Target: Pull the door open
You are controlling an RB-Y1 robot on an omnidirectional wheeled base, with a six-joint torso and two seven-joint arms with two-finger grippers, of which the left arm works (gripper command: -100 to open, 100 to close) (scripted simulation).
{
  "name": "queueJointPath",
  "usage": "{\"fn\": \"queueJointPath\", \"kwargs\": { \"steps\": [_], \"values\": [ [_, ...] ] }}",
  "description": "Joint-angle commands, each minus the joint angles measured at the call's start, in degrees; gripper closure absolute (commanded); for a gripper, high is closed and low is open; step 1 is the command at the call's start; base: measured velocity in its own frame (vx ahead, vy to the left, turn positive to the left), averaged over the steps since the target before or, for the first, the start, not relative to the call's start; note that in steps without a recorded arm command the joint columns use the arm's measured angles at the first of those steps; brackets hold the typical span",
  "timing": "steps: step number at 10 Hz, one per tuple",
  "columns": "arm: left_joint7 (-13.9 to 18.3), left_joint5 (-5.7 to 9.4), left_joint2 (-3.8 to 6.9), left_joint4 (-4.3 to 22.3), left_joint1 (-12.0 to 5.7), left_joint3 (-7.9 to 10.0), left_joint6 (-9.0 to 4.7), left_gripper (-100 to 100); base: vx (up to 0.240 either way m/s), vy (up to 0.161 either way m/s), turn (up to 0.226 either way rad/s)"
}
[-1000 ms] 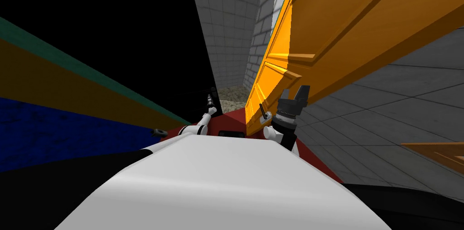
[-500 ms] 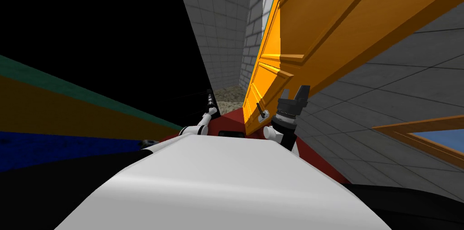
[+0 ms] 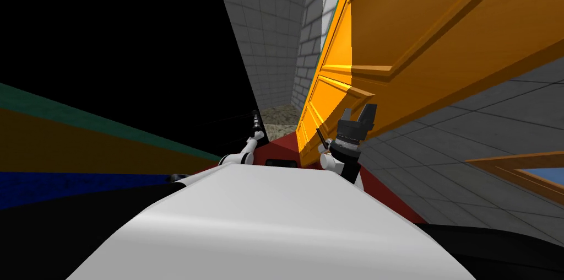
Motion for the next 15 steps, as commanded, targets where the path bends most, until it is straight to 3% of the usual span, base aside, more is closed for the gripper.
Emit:
{"fn": "queueJointPath", "kwargs": {
  "steps": [1,5,6,8,10,11,12,15],
  "values": [
    [0.87,-1.73,-0.57,-0.43,0.08,0.60,0.42,-100,0.091,0.074,0.062],
    [2.95,-5.73,-1.96,-1.07,0.23,1.84,1.14,-100,0.094,0.037,0.131],
    [3.87,-7.49,-2.67,-1.36,0.30,2.38,1.45,-100,0.148,0.017,0.325],
    [4.99,-9.63,-3.66,-1.72,0.37,3.05,1.83,-100,0.148,-0.002,0.253],
    [5.75,-11.06,-4.41,-1.96,0.43,3.50,2.08,-100,0.127,-0.026,0.293],
    [5.43,-10.52,-4.13,-1.66,0.29,3.36,1.84,-100,0.054,-0.016,0.055],
    [5.43,-10.52,-4.13,-1.66,0.29,3.36,1.84,100,-0.008,0.002,-0.039],
    [5.43,-10.52,-4.13,-1.66,0.29,3.36,1.84,100,-0.015,0.004,-0.012]
  ]
}}
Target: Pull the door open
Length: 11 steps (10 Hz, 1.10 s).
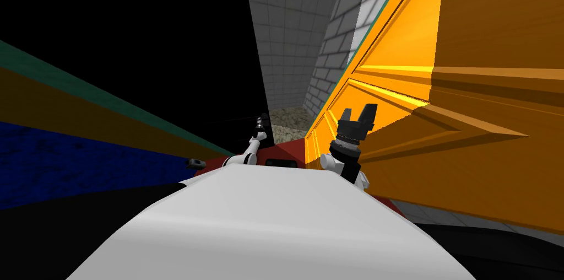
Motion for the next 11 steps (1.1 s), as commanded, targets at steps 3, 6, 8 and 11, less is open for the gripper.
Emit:
{"fn": "queueJointPath", "kwargs": {
  "steps": [3,6,8,11],
  "values": [
    [0.05,0.01,0.28,0.00,0.01,-0.02,-0.02,100,-0.029,-0.009,-0.011],
    [0.10,0.01,0.64,0.00,0.00,-0.04,-0.04,100,-0.166,-0.065,-0.009],
    [0.16,0.02,1.01,0.00,-0.01,-0.07,-0.06,100,-0.197,-0.050,-0.024],
    [0.24,0.03,1.57,0.00,-0.02,-0.10,-0.09,100,-0.215,-0.054,-0.020]
  ]
}}
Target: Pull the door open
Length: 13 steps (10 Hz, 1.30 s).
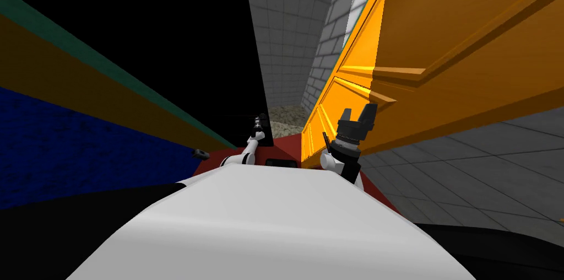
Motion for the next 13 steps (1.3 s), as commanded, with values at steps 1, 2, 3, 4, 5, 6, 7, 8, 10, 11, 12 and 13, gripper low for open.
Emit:
{"fn": "queueJointPath", "kwargs": {
  "steps": [1,2,3,4,5,6,7,8,10,11,12,13],
  "values": [
    [0.02,-0.12,-0.20,0.15,-0.22,-0.46,0.01,100,-0.174,-0.084,-0.020],
    [0.05,-0.12,0.00,0.15,-0.22,-0.47,0.00,100,-0.177,-0.090,0.002],
    [0.11,-0.11,0.28,0.16,-0.22,-0.49,-0.02,100,-0.187,-0.057,-0.021],
    [0.17,-0.10,0.56,0.16,-0.22,-0.52,-0.03,100,-0.169,-0.033,-0.047],
    [0.23,-0.09,0.84,0.17,-0.21,-0.54,-0.05,100,-0.161,-0.046,-0.027],
    [0.29,-0.08,1.12,0.17,-0.21,-0.57,-0.06,100,-0.157,-0.041,-0.035],
    [0.34,-0.08,1.40,0.18,-0.21,-0.59,-0.07,100,-0.153,-0.049,-0.015],
    [0.40,-0.07,1.68,0.19,-0.20,-0.62,-0.09,100,-0.148,-0.048,-0.018],
    [0.52,-0.05,2.25,0.20,-0.19,-0.67,-0.12,100,-0.144,-0.041,-0.024],
    [0.58,-0.04,2.53,0.20,-0.19,-0.69,-0.13,100,-0.155,-0.050,-0.031],
    [0.64,-0.04,2.81,0.21,-0.19,-0.72,-0.15,100,-0.152,-0.060,-0.027],
    [0.72,-0.02,3.11,0.22,-0.18,-0.75,-0.16,100,-0.133,-0.059,-0.028]
  ]
}}
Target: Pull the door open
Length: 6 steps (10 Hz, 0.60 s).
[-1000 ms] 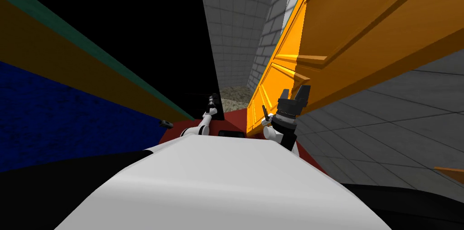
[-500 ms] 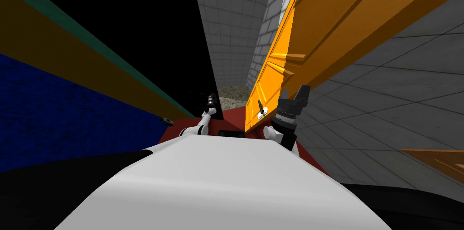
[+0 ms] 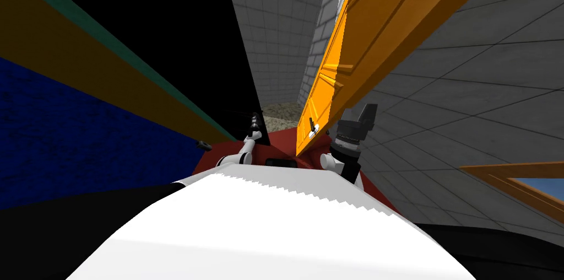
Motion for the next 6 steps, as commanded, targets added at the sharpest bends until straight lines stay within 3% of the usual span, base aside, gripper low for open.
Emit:
{"fn": "queueJointPath", "kwargs": {
  "steps": [1,6],
  "values": [
    [0.27,-0.12,0.14,0.57,-0.54,-0.68,-0.30,100,-0.121,-0.077,-0.015],
    [0.92,-0.01,2.30,0.69,-0.44,-0.95,-0.40,100,-0.161,-0.024,-0.031]
  ]
}}
